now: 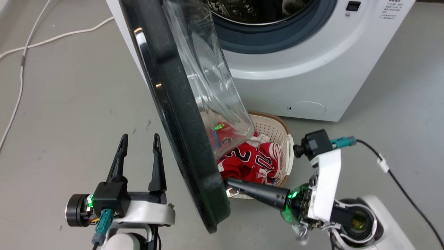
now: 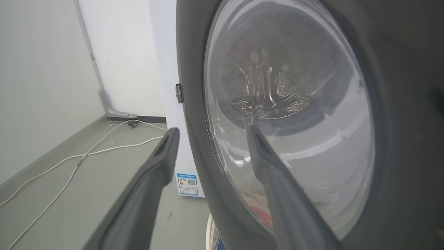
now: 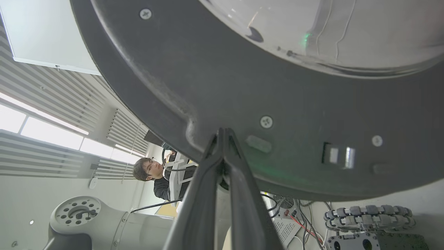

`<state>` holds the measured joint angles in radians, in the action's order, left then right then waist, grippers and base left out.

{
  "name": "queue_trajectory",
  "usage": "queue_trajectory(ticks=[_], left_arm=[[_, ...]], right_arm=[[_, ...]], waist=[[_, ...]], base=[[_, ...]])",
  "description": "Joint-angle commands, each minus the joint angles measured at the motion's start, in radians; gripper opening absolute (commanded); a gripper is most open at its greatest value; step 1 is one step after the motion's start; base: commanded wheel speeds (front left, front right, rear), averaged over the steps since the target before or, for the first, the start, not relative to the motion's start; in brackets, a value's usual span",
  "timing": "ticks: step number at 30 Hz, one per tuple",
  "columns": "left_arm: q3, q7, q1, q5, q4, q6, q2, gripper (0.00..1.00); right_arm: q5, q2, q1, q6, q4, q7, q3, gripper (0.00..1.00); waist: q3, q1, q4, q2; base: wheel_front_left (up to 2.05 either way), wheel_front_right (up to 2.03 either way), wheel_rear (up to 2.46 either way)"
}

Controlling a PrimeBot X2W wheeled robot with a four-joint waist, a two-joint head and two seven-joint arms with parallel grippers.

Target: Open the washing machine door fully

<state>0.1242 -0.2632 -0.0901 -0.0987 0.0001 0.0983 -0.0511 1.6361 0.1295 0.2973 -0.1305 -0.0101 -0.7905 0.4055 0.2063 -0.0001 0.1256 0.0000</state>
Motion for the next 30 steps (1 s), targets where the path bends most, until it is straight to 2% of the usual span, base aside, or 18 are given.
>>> queue_trajectory(ticks=[1, 5, 12, 24, 30], left_arm=[[-0.002, -0.002, 0.011, 0.002, 0.000, 0.004, 0.001, 1.00], [-0.005, -0.003, 0.028, 0.002, 0.001, 0.007, 0.001, 1.00], [-0.021, -0.003, 0.054, 0.009, 0.007, 0.005, 0.001, 1.00], [-0.045, -0.002, 0.125, 0.027, 0.009, -0.001, 0.001, 1.00], [-0.058, -0.002, 0.158, 0.031, 0.004, -0.005, 0.001, 1.00]], right_arm=[[0.000, -0.010, -0.023, 0.000, -0.005, 0.003, 0.010, 0.00], [0.009, -0.026, -0.060, 0.000, -0.016, 0.035, -0.007, 0.00], [0.050, -0.054, -0.125, 0.000, -0.013, 0.151, -0.110, 0.00], [0.080, -0.080, -0.270, 0.000, 0.057, 0.514, -0.360, 0.00], [0.035, -0.081, -0.327, 0.000, 0.063, 0.734, -0.432, 0.00]], waist=[[-0.008, 0.0001, 0.001, 0.0000], [-0.025, 0.0001, 0.000, 0.0000], [-0.066, 0.0001, -0.019, 0.0000], [-0.166, 0.0001, -0.063, 0.0000], [-0.199, 0.0001, -0.078, 0.0000]], base=[[0.00, 0.00, 0.00], [0.00, 0.00, 0.00], [0.00, 0.00, 0.00], [0.00, 0.00, 0.00], [0.00, 0.00, 0.00]])
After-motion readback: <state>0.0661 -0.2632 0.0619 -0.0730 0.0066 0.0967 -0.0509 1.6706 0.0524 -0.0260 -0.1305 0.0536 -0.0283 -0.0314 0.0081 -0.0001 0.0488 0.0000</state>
